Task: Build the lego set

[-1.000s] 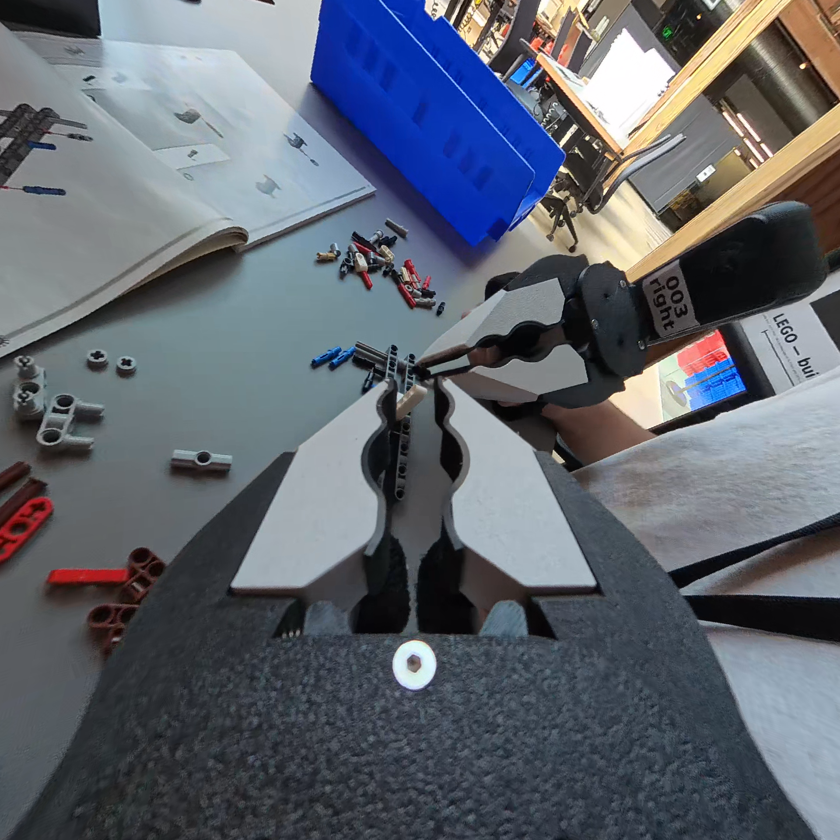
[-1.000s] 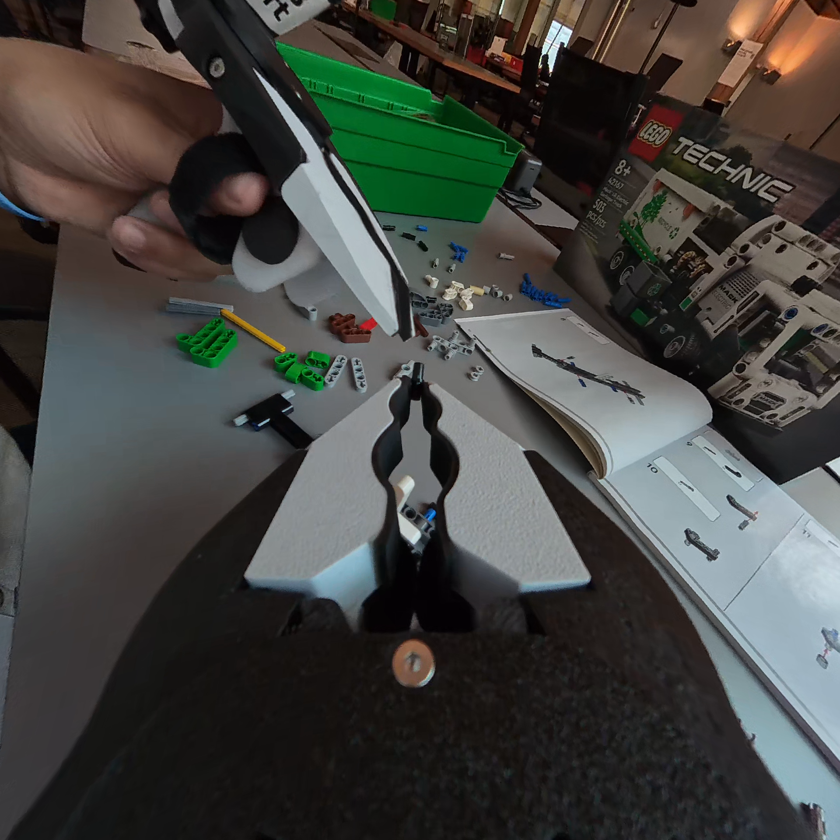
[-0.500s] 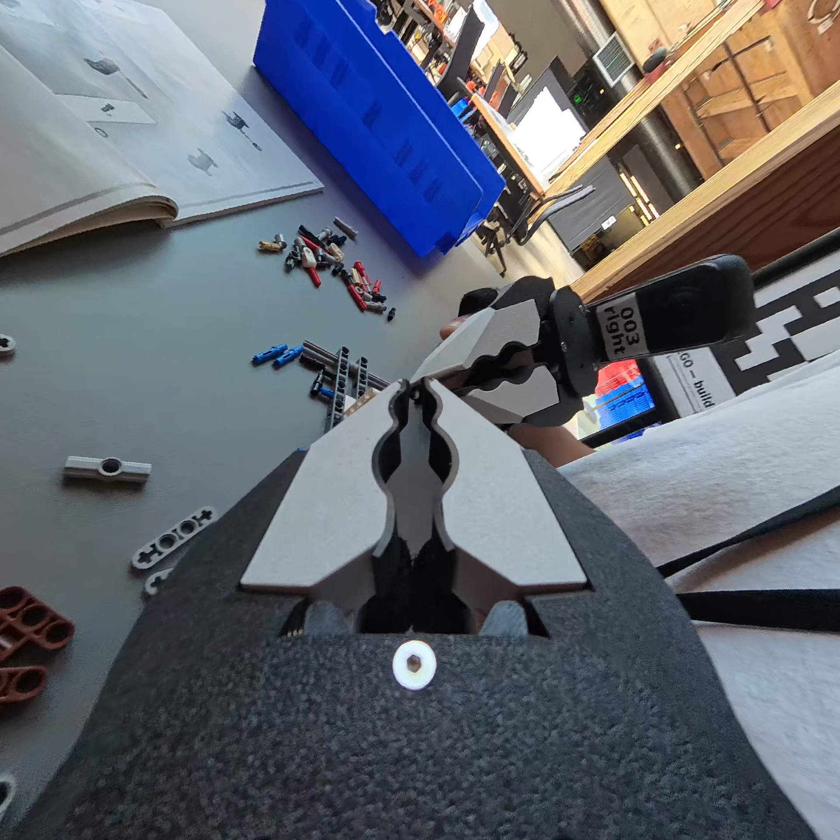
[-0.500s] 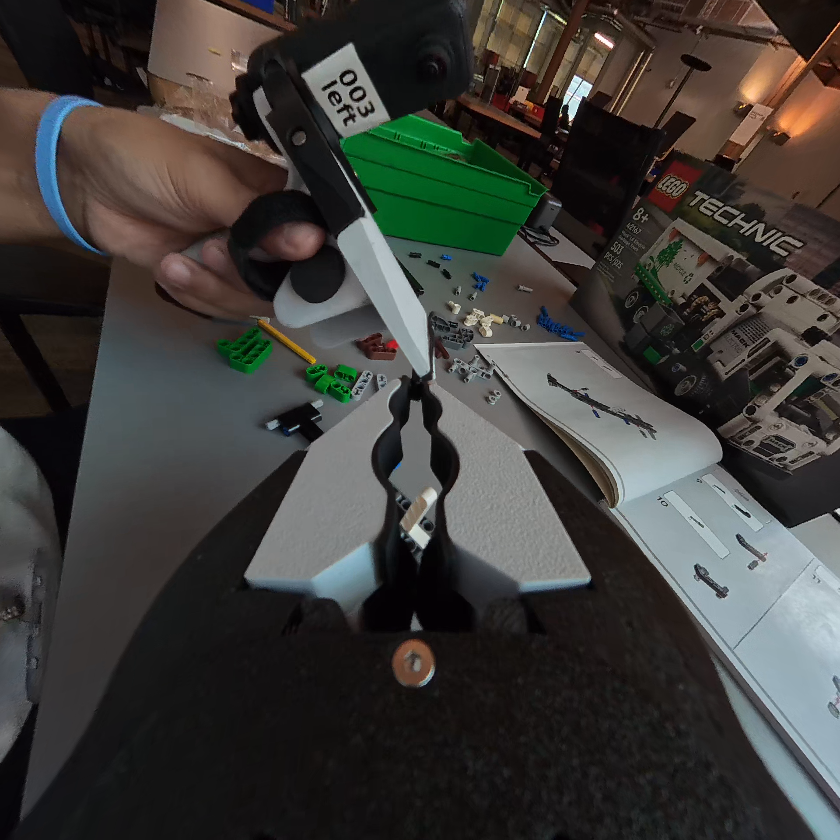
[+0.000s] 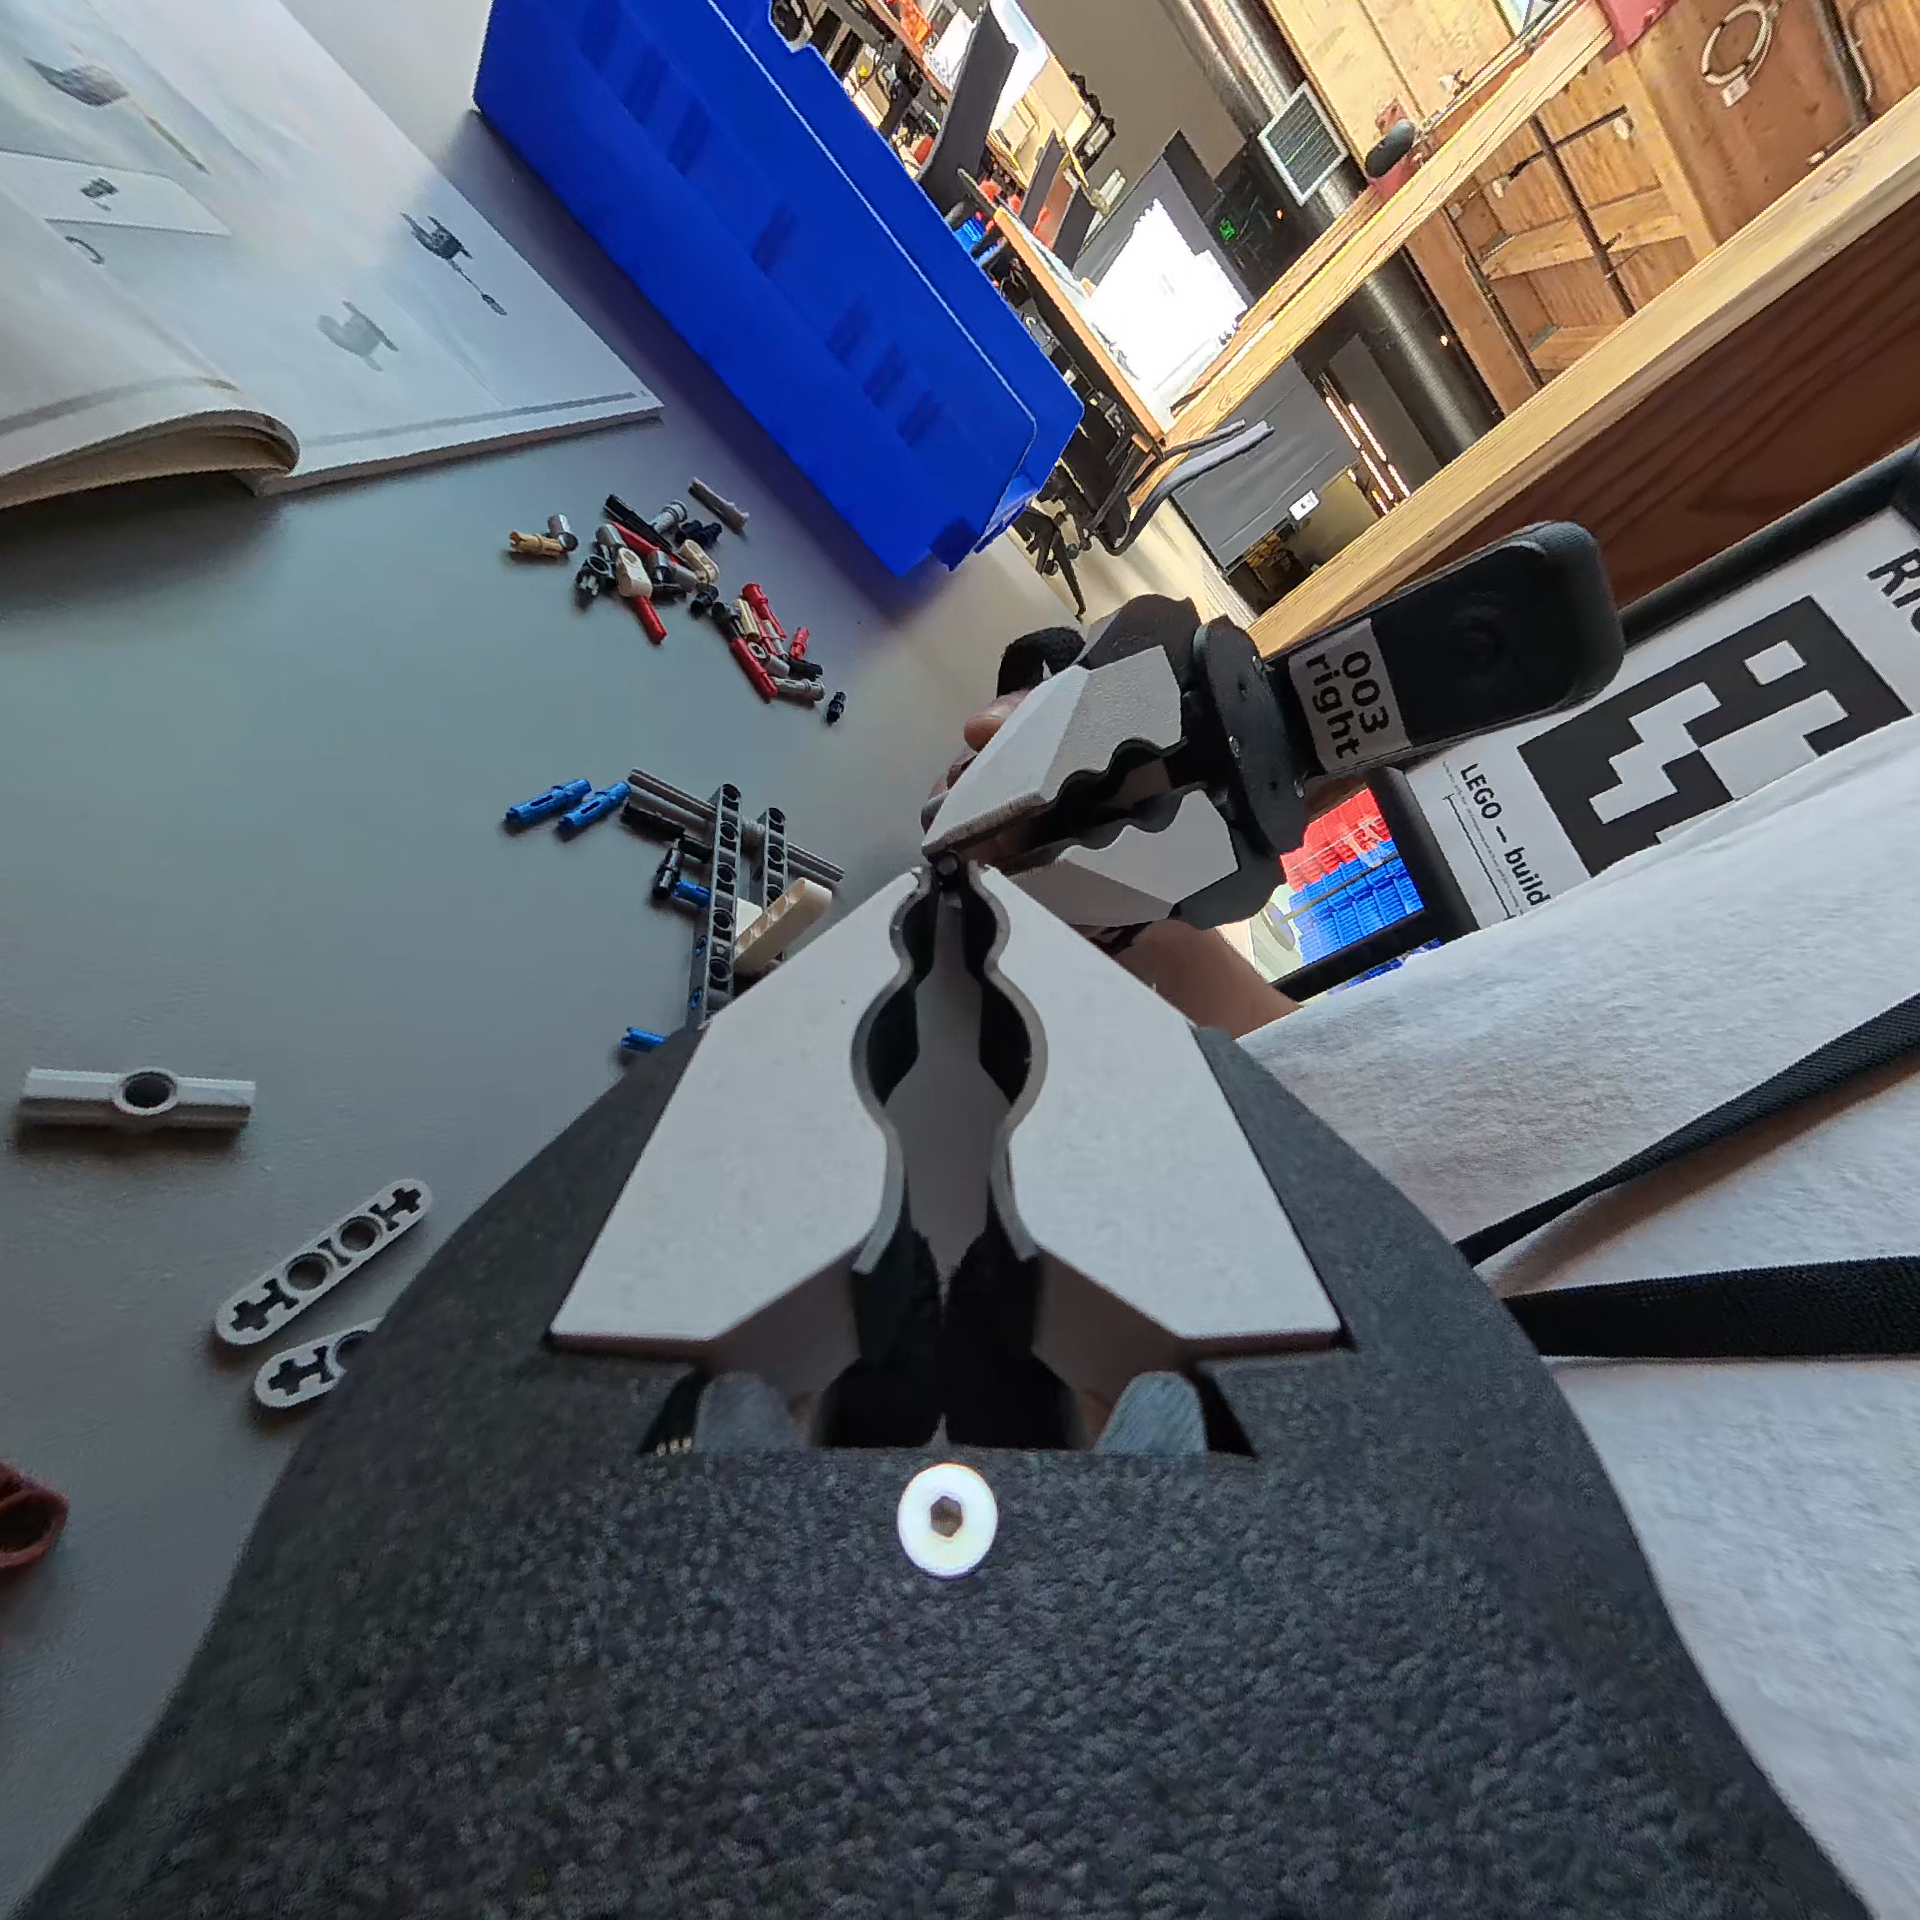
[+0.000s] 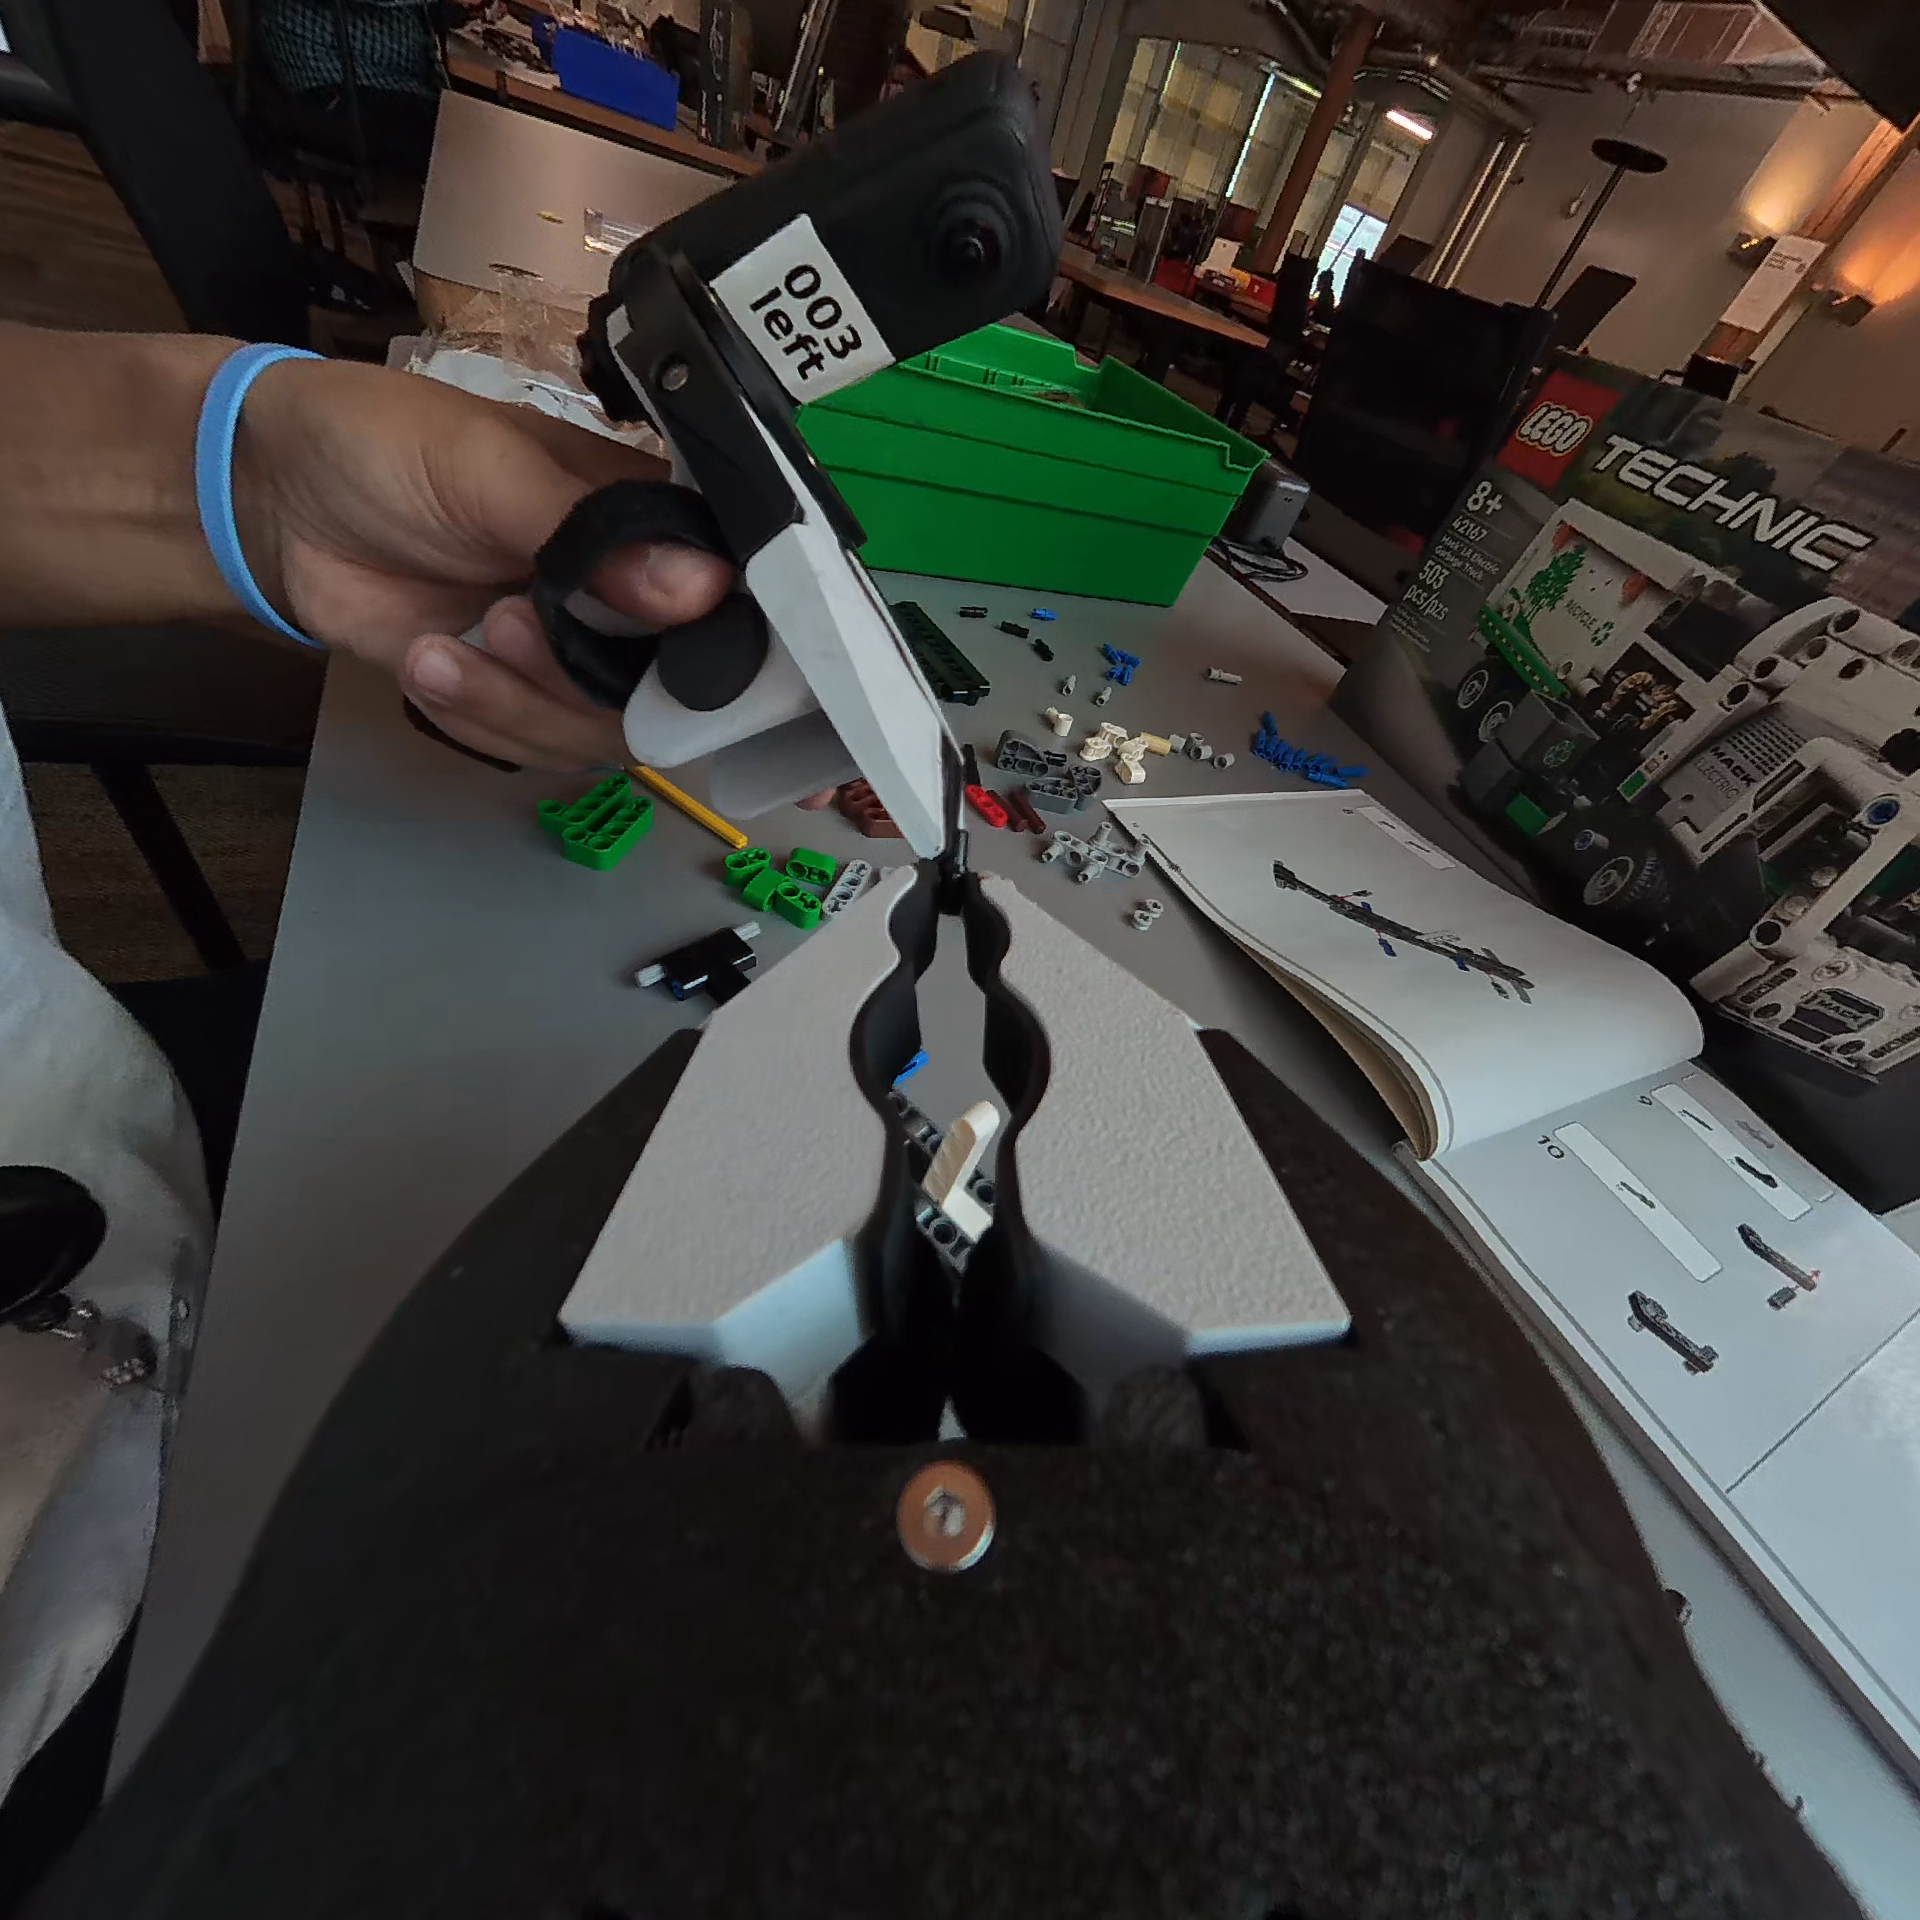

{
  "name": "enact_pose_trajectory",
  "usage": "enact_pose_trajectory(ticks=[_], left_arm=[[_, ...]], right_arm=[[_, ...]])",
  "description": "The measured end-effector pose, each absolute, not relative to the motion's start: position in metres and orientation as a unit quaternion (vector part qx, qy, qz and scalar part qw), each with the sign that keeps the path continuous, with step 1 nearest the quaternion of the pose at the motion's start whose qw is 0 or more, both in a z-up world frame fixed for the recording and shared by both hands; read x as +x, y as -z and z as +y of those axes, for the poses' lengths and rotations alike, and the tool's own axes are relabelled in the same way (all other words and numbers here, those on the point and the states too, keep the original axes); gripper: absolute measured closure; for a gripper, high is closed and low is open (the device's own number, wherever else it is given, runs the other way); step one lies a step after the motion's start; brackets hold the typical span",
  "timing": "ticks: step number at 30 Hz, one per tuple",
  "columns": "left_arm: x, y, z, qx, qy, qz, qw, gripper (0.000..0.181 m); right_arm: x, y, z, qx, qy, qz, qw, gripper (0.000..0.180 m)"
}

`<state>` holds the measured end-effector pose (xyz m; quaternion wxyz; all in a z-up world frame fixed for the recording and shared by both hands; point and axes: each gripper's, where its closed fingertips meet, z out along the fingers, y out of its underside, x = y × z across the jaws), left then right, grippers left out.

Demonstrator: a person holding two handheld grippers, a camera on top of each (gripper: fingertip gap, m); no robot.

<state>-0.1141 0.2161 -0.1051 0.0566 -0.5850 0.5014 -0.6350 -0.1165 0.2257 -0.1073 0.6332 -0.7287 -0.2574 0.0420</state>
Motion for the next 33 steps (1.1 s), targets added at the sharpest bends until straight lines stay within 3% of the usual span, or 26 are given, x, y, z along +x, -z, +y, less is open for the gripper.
enact_pose_trajectory(ticks=[1,9,13,19,24,33], left_arm=[[-0.115,0.105,0.216,-0.584,0.633,0.505,0.058,0.178],[-0.115,0.109,0.222,-0.593,0.614,0.515,0.07,0.178],[-0.112,0.096,0.226,-0.587,0.668,0.454,0.043,0.178],[-0.114,0.069,0.222,-0.532,0.751,0.392,-0.004,0.179],[-0.119,0.057,0.21,-0.481,0.755,0.44,0.067,0.178],[-0.119,0.052,0.2,-0.459,0.738,0.481,0.118,0.179]], right_arm=[[-0.117,0.108,0.225,-0.728,-0.048,-0.259,0.633,0.177],[-0.12,0.115,0.227,-0.737,-0.04,-0.269,0.618,0.176],[-0.115,0.098,0.224,-0.709,-0.036,-0.247,0.659,0.171],[-0.117,0.078,0.213,-0.681,-0.157,-0.212,0.683,0.17],[-0.113,0.06,0.206,-0.646,-0.277,-0.169,0.691,0.167],[-0.126,0.066,0.205,-0.649,-0.273,-0.199,0.682,0.171]])
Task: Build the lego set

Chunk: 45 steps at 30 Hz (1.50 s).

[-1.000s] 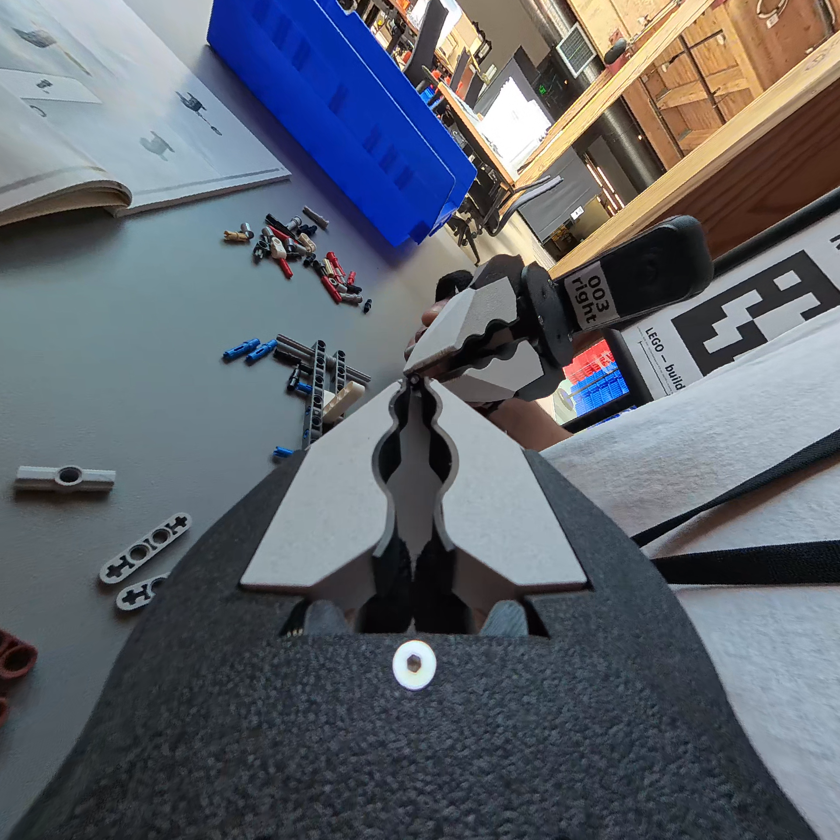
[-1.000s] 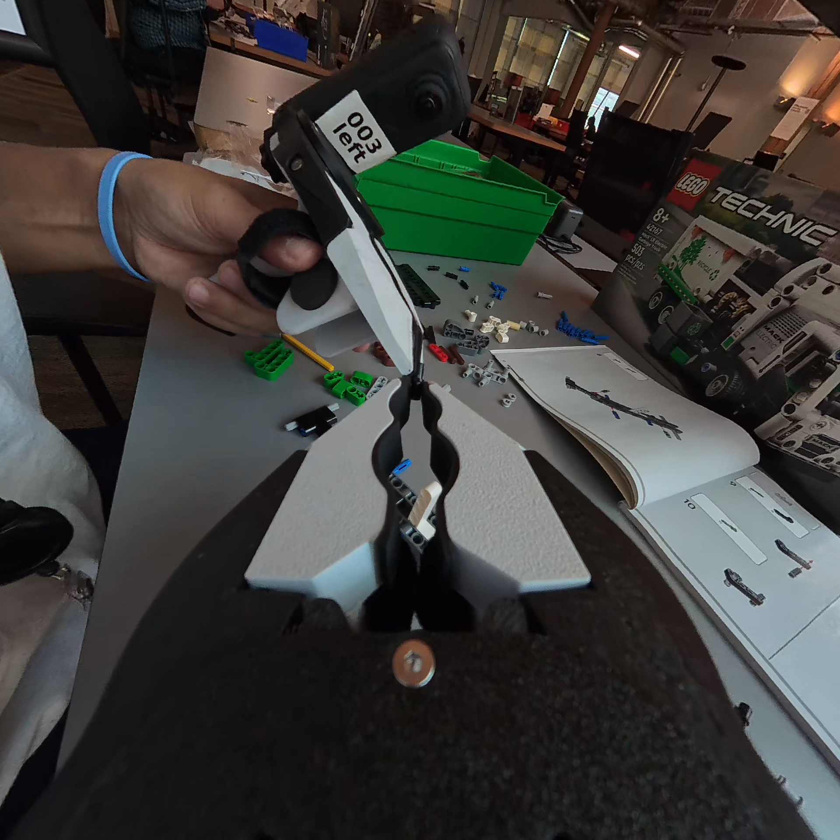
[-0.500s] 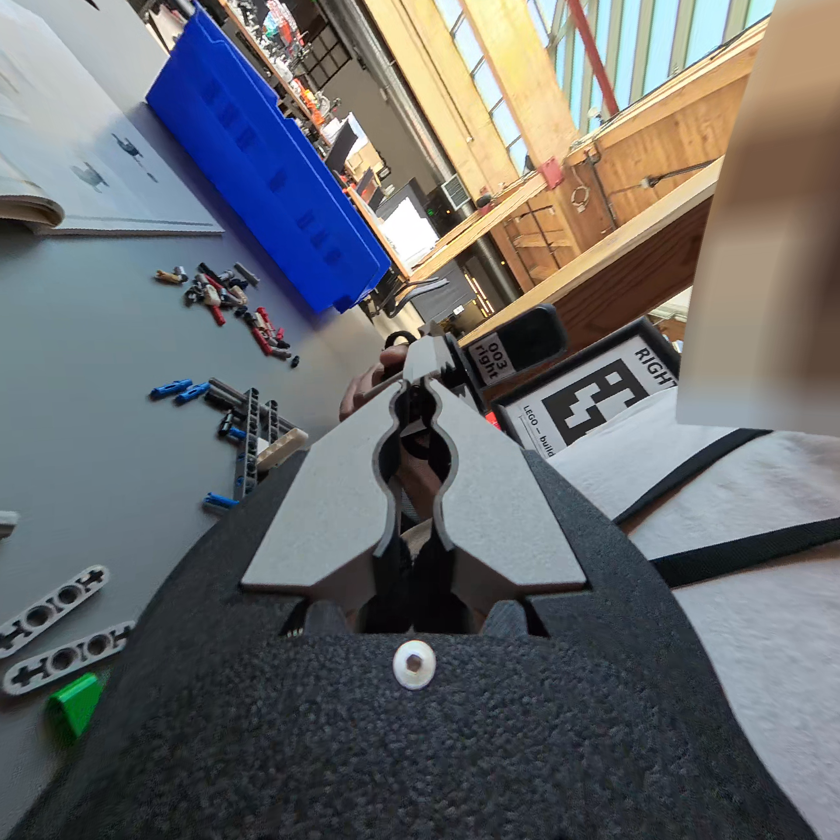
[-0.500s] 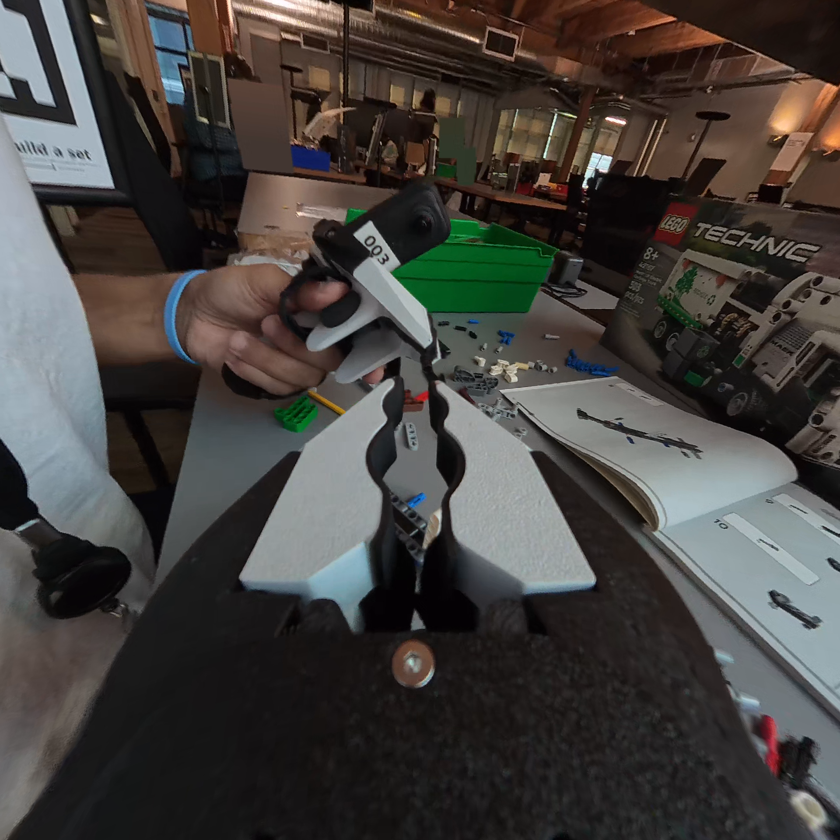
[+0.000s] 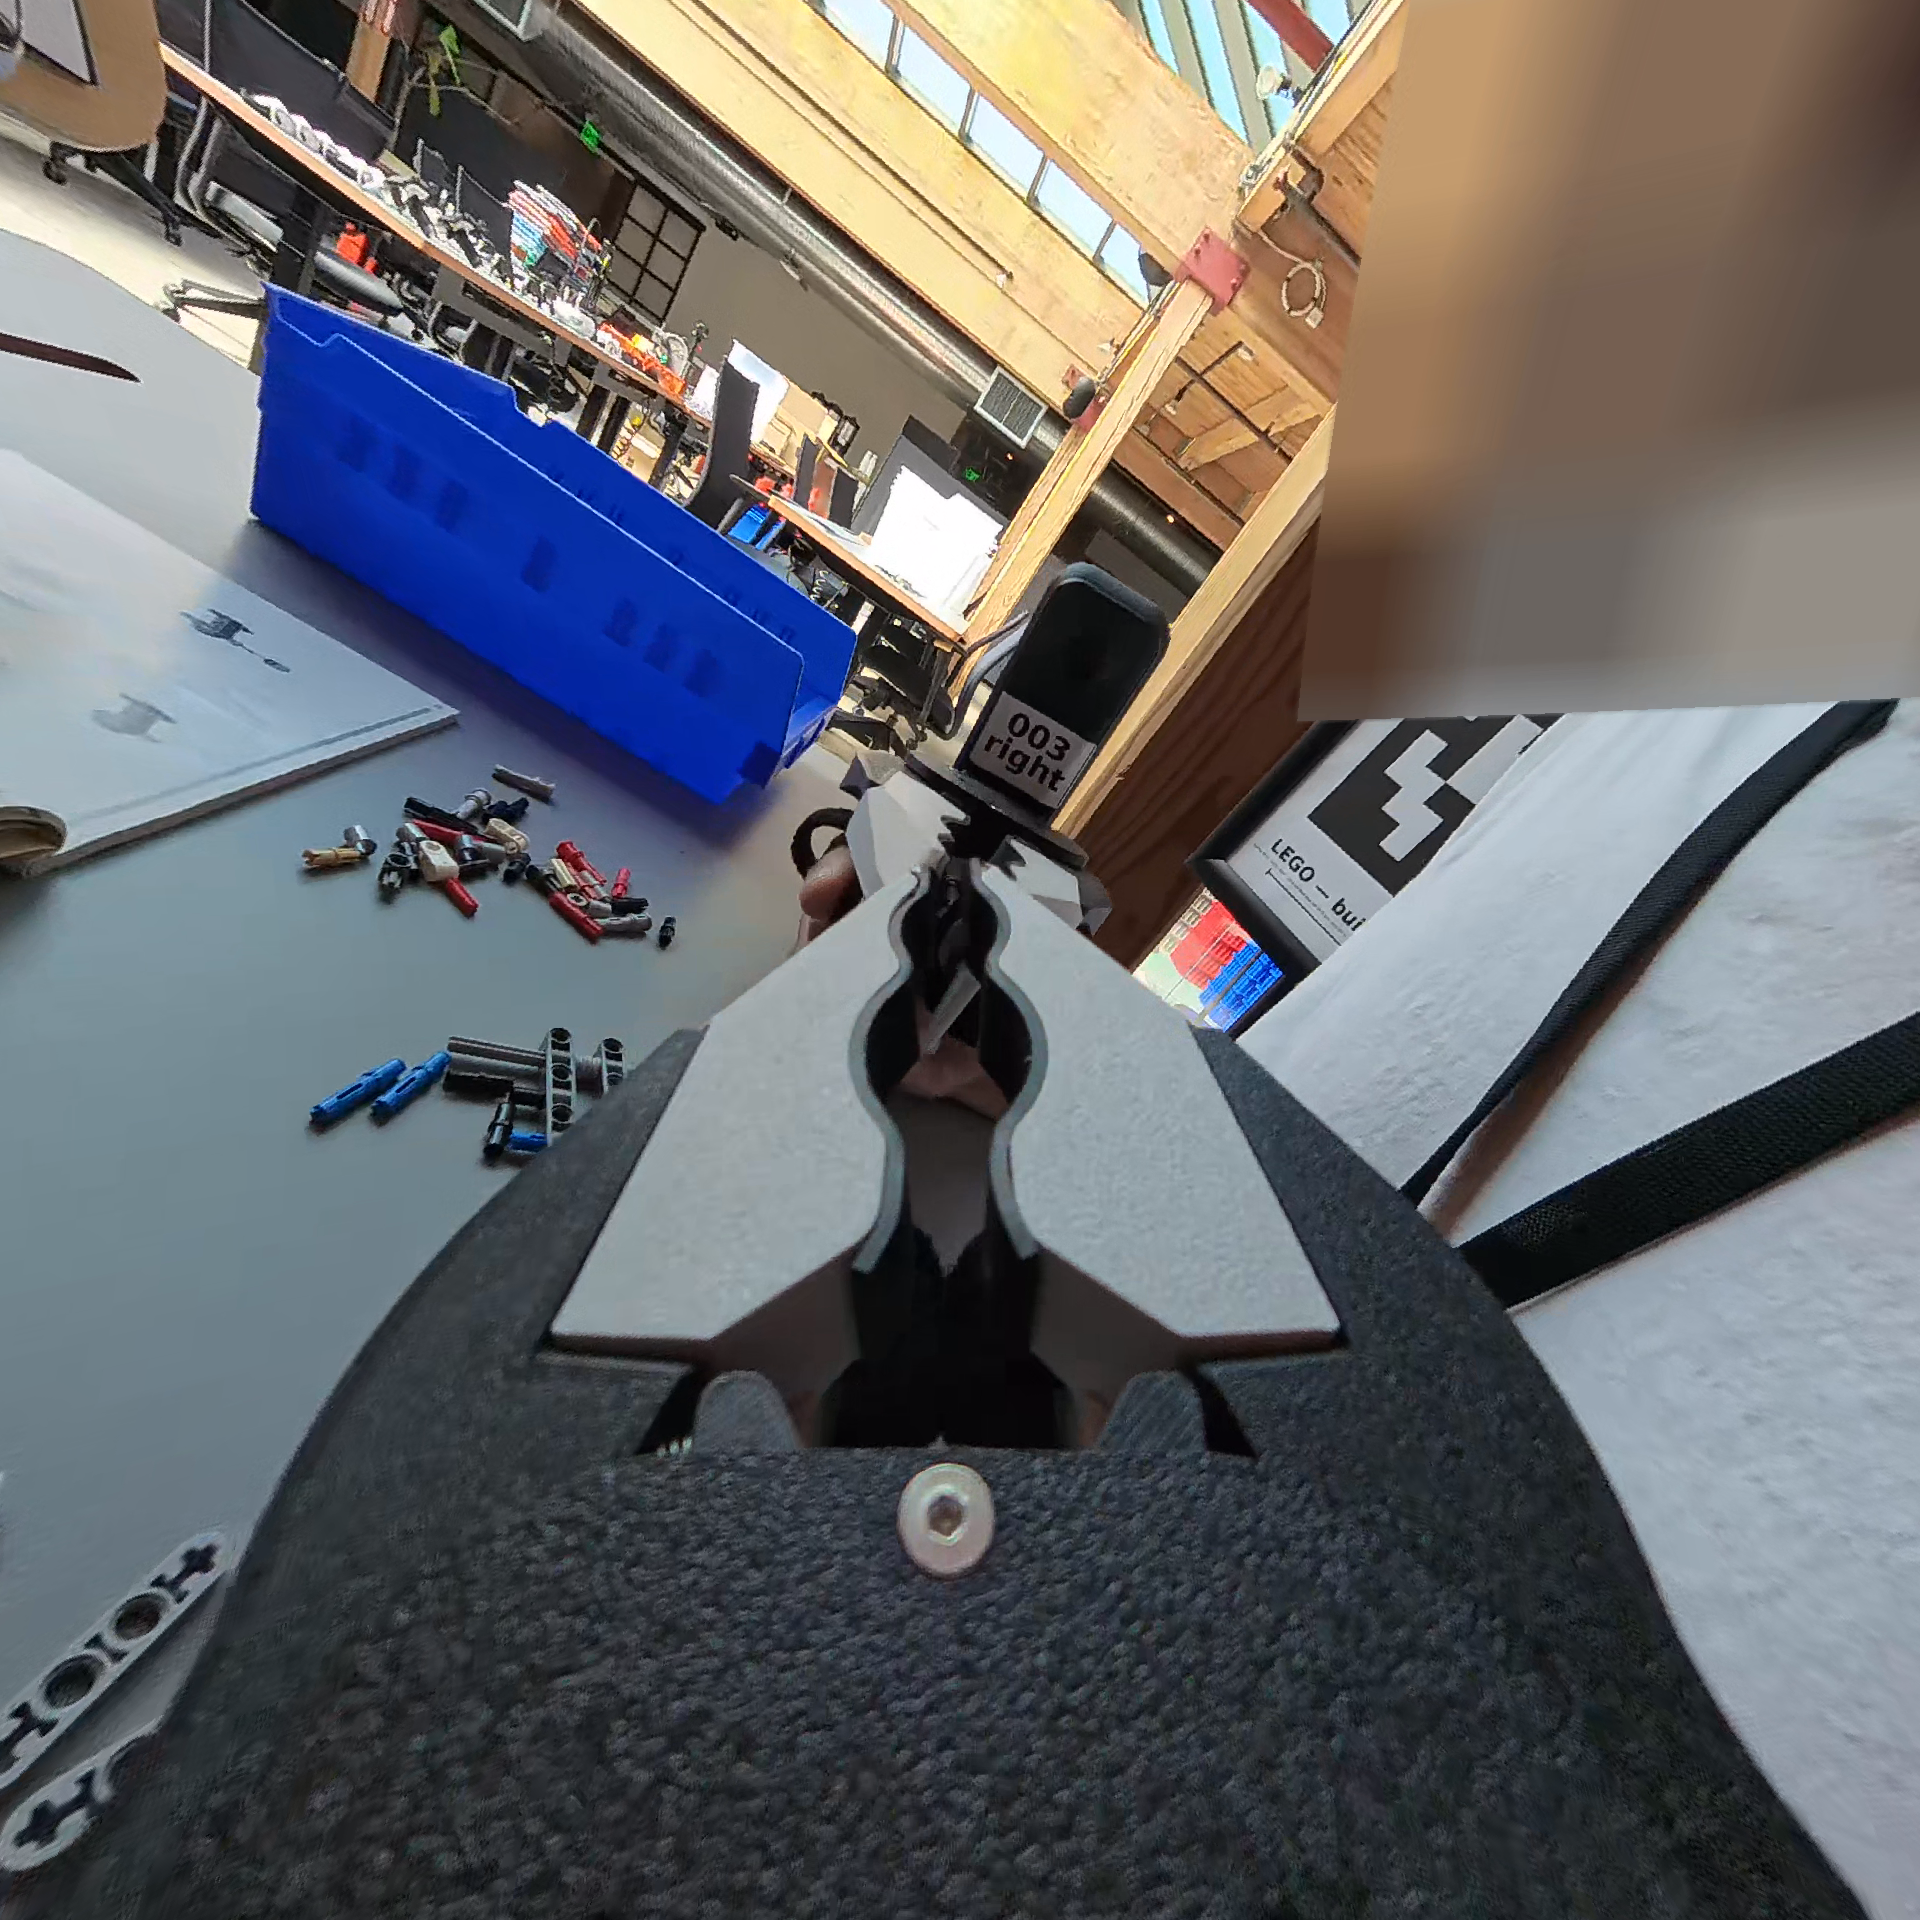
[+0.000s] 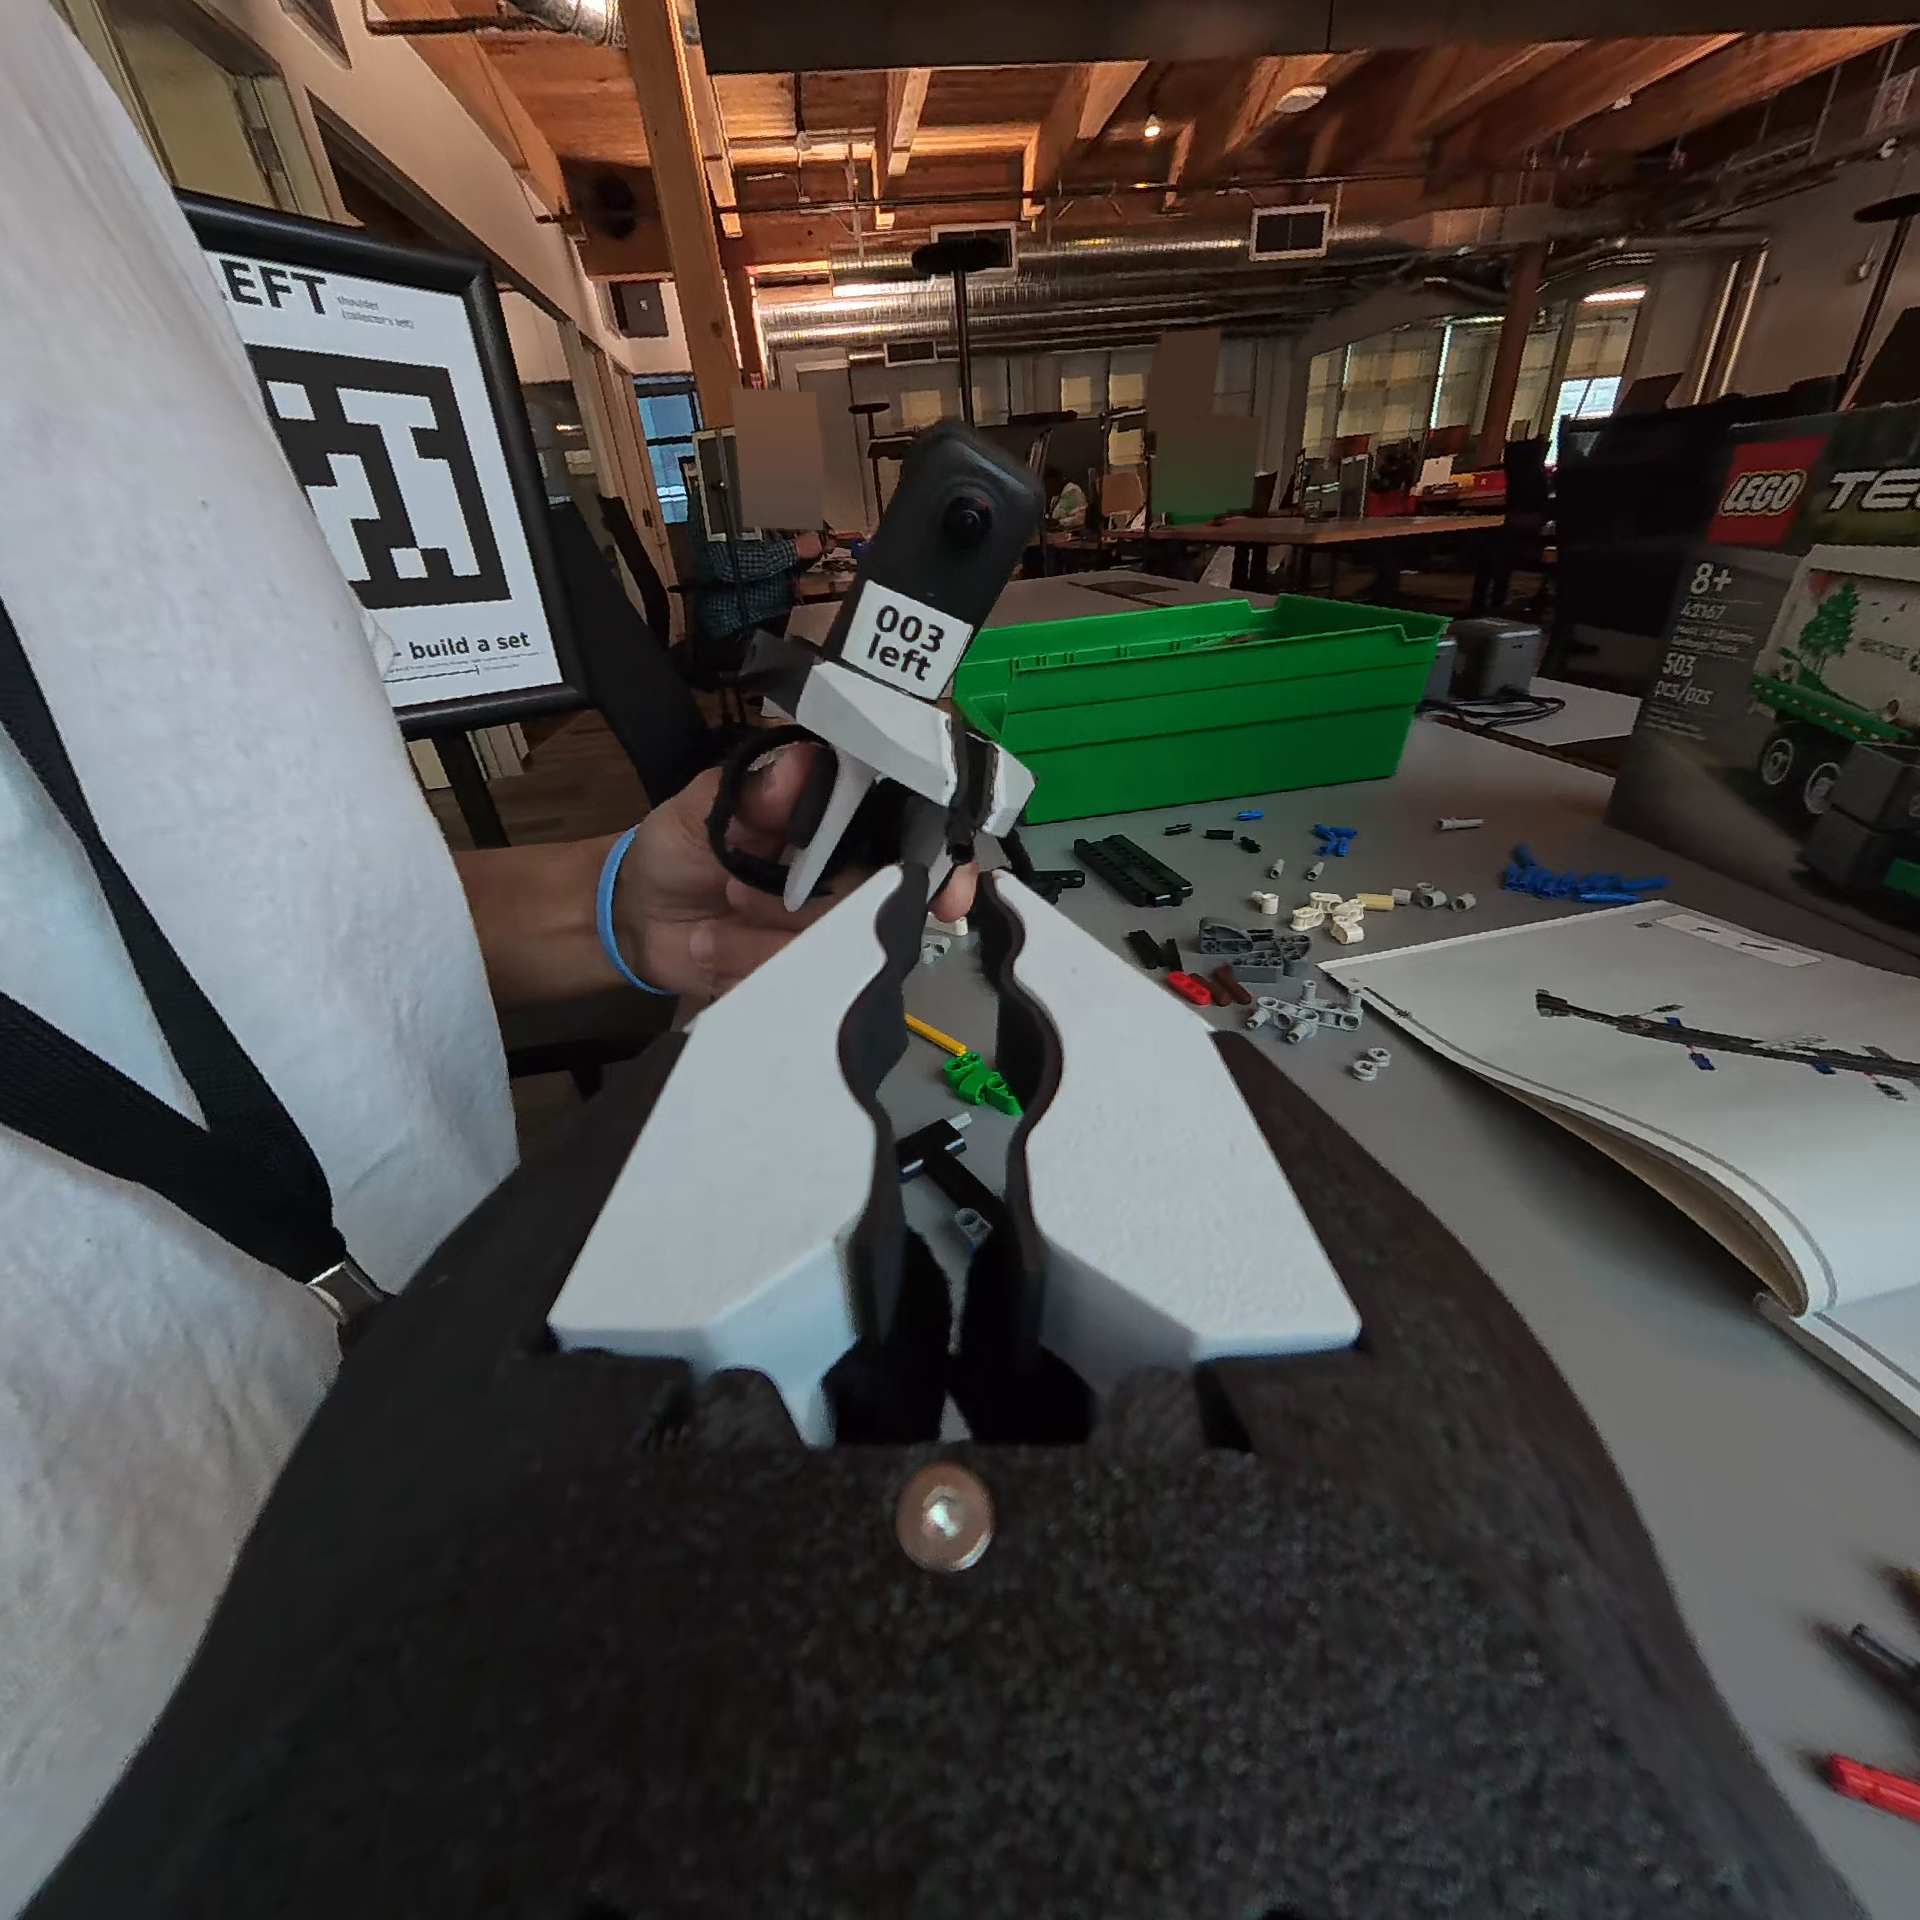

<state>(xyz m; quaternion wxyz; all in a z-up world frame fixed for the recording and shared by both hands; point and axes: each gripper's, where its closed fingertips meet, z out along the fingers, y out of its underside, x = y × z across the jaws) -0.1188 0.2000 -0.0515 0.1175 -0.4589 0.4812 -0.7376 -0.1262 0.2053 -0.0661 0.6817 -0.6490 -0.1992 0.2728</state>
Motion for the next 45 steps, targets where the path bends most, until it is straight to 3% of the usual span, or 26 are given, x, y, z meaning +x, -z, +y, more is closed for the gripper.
enact_pose_trajectory(ticks=[45], left_arm=[[-0.131,0.066,0.199,-0.447,0.744,0.485,0.105,0.178]], right_arm=[[-0.13,0.065,0.202,-0.645,-0.269,-0.221,0.68,0.177]])
